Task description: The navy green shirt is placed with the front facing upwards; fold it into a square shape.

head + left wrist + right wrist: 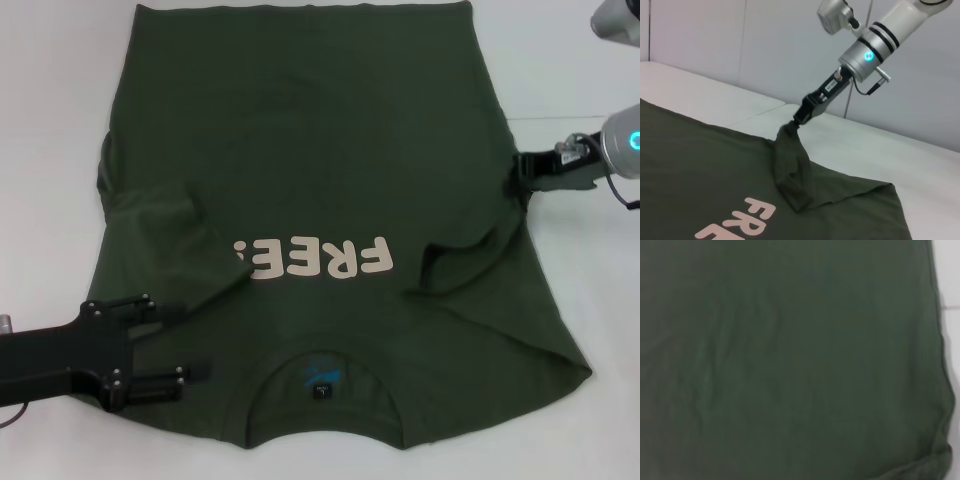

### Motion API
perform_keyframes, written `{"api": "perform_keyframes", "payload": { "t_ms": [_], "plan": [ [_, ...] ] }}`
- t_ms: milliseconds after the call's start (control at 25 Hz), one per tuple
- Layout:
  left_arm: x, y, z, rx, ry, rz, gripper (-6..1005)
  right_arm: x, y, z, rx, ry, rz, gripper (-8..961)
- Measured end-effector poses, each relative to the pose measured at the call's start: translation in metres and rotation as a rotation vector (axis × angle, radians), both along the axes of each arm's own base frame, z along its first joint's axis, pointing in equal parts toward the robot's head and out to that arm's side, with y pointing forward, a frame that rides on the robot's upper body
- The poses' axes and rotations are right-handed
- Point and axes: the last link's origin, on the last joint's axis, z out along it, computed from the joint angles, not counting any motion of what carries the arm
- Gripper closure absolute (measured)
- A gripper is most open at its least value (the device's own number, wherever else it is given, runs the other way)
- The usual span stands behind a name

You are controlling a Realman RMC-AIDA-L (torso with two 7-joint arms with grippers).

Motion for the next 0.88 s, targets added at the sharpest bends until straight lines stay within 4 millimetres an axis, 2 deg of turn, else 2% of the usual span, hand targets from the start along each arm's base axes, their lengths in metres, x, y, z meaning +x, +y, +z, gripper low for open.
{"api": "perform_keyframes", "payload": {
  "t_ms": [400, 880],
  "plan": [
    [-0.001, 0.001, 0.001, 0.006, 0.005, 0.003, 199, -0.008, 0.009, -0.009, 0.119, 0.104, 0.017, 817],
    [-0.002, -0.001, -0.002, 0.003, -0.013, 0.019, 199, -0.002, 0.000, -0.019, 0.104, 0.165, 0.059, 768]
  ]
}}
